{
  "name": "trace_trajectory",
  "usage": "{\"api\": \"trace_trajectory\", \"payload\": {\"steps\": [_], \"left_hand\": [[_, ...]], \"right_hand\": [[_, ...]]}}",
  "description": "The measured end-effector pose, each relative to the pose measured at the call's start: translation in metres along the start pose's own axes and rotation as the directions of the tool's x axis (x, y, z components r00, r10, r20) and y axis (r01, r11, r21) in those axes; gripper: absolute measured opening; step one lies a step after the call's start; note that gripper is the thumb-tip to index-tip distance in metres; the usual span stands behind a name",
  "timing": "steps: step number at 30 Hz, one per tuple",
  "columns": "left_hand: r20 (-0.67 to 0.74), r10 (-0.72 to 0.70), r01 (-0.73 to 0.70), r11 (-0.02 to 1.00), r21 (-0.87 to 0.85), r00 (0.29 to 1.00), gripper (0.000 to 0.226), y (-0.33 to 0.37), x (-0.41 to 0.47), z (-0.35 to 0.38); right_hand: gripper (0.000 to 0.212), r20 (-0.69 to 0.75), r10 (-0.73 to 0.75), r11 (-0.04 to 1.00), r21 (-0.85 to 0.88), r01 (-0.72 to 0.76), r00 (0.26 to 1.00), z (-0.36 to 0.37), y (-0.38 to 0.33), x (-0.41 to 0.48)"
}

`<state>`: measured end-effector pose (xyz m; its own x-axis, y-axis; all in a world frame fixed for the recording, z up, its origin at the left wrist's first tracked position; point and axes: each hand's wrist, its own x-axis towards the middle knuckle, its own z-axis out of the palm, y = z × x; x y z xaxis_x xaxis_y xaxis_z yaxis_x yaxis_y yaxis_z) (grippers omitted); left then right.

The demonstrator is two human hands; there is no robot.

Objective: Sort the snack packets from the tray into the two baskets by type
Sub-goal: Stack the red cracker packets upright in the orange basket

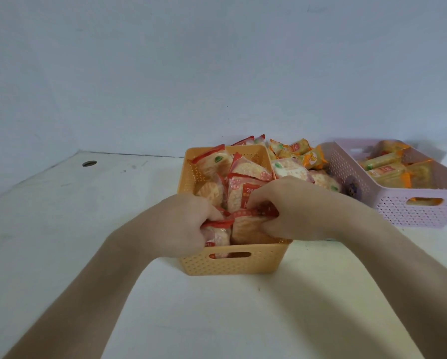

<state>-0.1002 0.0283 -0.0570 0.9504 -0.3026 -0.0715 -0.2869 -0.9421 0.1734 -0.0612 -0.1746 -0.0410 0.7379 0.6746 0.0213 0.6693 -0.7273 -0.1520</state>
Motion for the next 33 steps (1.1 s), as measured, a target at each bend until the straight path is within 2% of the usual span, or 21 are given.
{"api": "trace_trajectory", "payload": {"steps": [4,9,12,14,16,19,24,29,31,33], "left_hand": [[-0.065,-0.006,0.009,0.998,0.061,0.998,0.04,0.005,0.0,-0.001],[-0.09,0.002,0.009,0.993,0.114,0.996,0.042,0.004,-0.002,-0.002],[0.049,0.014,-0.015,1.0,0.018,0.999,0.033,-0.001,-0.006,-0.007],[0.165,0.049,-0.04,0.998,-0.055,0.985,0.028,-0.002,-0.008,-0.012],[0.208,0.077,-0.063,0.995,-0.075,0.975,0.026,-0.002,-0.01,-0.015],[0.141,0.066,-0.057,0.996,-0.068,0.988,0.027,0.0,-0.008,-0.013],[-0.021,0.043,-0.044,0.997,-0.067,0.999,0.023,-0.001,-0.008,-0.001],[-0.111,0.085,-0.089,0.995,-0.035,0.99,0.022,-0.007,-0.008,0.009],[-0.135,0.094,-0.102,0.993,-0.052,0.986,0.028,-0.008,-0.008,0.011],[-0.166,0.082,-0.105,0.985,-0.134,0.983,0.045,-0.01,-0.008,0.013]], "right_hand": [[0.016,0.025,-0.011,0.999,0.031,0.01,1.0,-0.008,-0.008,-0.005],[0.008,0.066,0.019,0.995,-0.098,-0.012,0.998,-0.001,-0.015,0.0],[0.016,0.126,0.004,0.995,-0.097,0.008,0.992,0.001,-0.014,0.0],[0.032,0.17,0.006,1.0,0.002,-0.006,0.985,-0.003,-0.012,-0.003],[0.032,0.157,-0.007,0.993,0.121,-0.012,0.988,-0.006,-0.01,-0.005],[0.023,0.078,-0.019,0.983,0.185,0.004,0.997,-0.004,-0.008,-0.008],[0.008,0.045,-0.018,0.995,0.096,0.013,0.999,0.001,-0.013,-0.013],[0.019,0.011,0.014,0.999,-0.041,-0.014,1.0,0.003,-0.026,-0.013],[0.015,0.034,0.025,0.998,-0.062,-0.022,0.999,0.003,-0.029,-0.013],[0.013,0.045,0.009,0.999,-0.04,-0.007,0.999,0.002,-0.027,-0.014]]}}
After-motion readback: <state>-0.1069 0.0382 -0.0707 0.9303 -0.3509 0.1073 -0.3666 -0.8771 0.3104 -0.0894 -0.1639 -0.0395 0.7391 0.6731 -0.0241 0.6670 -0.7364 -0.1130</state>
